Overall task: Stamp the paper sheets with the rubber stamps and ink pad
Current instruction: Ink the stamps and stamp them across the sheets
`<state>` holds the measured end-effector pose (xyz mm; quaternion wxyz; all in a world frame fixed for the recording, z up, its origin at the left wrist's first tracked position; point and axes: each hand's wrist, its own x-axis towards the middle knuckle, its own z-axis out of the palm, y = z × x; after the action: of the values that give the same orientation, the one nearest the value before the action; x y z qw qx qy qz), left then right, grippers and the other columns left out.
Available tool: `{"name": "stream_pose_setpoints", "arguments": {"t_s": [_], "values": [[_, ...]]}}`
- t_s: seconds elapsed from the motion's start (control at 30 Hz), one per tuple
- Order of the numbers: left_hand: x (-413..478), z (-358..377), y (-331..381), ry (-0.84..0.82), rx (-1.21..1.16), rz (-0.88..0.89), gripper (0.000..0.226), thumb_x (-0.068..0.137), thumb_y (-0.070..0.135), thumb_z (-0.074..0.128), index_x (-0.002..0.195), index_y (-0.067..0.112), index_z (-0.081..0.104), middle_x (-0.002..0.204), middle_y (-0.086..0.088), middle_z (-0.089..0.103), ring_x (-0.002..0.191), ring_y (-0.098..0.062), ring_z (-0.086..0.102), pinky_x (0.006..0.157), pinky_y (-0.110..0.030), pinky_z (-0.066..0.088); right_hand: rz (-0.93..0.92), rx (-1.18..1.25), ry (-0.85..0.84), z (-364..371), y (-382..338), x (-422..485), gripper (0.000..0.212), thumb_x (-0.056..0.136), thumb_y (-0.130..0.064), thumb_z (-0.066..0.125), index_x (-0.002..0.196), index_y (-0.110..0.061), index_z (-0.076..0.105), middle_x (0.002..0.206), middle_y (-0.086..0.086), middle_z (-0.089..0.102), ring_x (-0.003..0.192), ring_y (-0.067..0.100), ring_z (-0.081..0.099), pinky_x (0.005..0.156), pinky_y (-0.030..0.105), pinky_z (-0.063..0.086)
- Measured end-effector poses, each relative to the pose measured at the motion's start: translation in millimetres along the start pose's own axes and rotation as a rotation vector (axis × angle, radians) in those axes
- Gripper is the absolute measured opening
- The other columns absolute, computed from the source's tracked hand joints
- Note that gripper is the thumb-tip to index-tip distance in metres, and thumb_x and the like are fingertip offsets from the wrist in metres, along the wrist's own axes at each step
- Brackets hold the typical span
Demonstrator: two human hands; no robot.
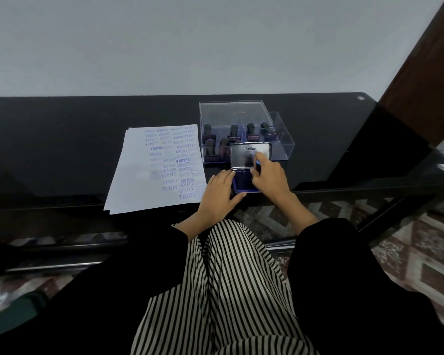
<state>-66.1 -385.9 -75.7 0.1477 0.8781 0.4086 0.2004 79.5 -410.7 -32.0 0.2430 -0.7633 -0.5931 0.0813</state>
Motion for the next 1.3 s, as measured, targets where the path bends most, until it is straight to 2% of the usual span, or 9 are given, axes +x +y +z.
{"name": "stream_pose_setpoints", "arguments": {"t_s": [0.17, 0.33, 0.47, 1.0, 1.17, 1.3], "values": [[0.5, -0.9, 0.2, -0.021, 0.026, -0.006, 0.065, 0.094, 0.043, 0.046, 0.144, 0.006, 0.027, 0.149, -0.009, 0.032, 0.141, -0.021, 0.023, 0.117, -0.033, 0.013, 0.013, 0.007, 0.006, 0.3, -1.4, 0.7, 0.014, 0.09, -0.013, 0.053, 0.1, -0.008, 0.046, 0.083, 0.018, 0.061, 0.08, 0.037, 0.058, 0.061, 0.036, 0.041], [1.9, 0.4, 2.1, -0.04, 0.085, -0.019, 0.066, 0.095, 0.044, 0.043, 0.145, 0.005, 0.024, 0.151, -0.009, 0.03, 0.142, -0.021, 0.022, 0.117, -0.033, 0.013, -0.039, 0.009, 0.045, 0.9, 1.6, -9.4, 0.018, 0.091, -0.014, 0.052, 0.087, -0.014, 0.035, 0.073, 0.011, 0.055, 0.07, 0.033, 0.057, 0.059, 0.038, 0.045], [2.0, -0.2, 2.9, -0.044, 0.111, -0.023, 0.066, 0.095, 0.045, 0.041, 0.145, 0.005, 0.024, 0.15, -0.009, 0.03, 0.142, -0.02, 0.022, 0.117, -0.033, 0.014, -0.063, 0.001, 0.05, 0.2, 3.5, -14.3, 0.013, 0.091, -0.015, 0.053, 0.089, -0.011, 0.04, 0.075, 0.014, 0.059, 0.07, 0.032, 0.058, 0.063, 0.043, 0.05], [3.8, -2.7, 2.5, -0.042, 0.127, 0.002, 0.064, 0.094, 0.042, 0.044, 0.144, 0.005, 0.026, 0.149, -0.009, 0.032, 0.141, -0.02, 0.025, 0.116, -0.032, 0.016, -0.065, -0.009, 0.04, -1.6, 2.6, -10.9, 0.014, 0.091, -0.014, 0.054, 0.098, -0.006, 0.046, 0.072, 0.013, 0.057, 0.069, 0.032, 0.057, 0.06, 0.038, 0.047], [3.9, -1.4, 1.1, -0.039, 0.114, 0.0, 0.064, 0.094, 0.043, 0.045, 0.144, 0.006, 0.027, 0.149, -0.009, 0.033, 0.141, -0.02, 0.025, 0.117, -0.033, 0.017, -0.025, 0.014, 0.036, -0.6, 0.1, -8.2, 0.015, 0.09, -0.016, 0.055, 0.098, -0.008, 0.046, 0.079, 0.016, 0.062, 0.073, 0.033, 0.059, 0.066, 0.044, 0.052], [3.3, -1.5, 1.5, -0.036, 0.119, 0.0, 0.065, 0.094, 0.043, 0.044, 0.144, 0.006, 0.026, 0.15, -0.009, 0.032, 0.141, -0.02, 0.024, 0.116, -0.032, 0.016, -0.019, 0.006, 0.041, -0.5, -1.8, -8.3, 0.014, 0.091, -0.016, 0.054, 0.097, -0.008, 0.045, 0.075, 0.012, 0.057, 0.072, 0.032, 0.058, 0.062, 0.038, 0.048]]}}
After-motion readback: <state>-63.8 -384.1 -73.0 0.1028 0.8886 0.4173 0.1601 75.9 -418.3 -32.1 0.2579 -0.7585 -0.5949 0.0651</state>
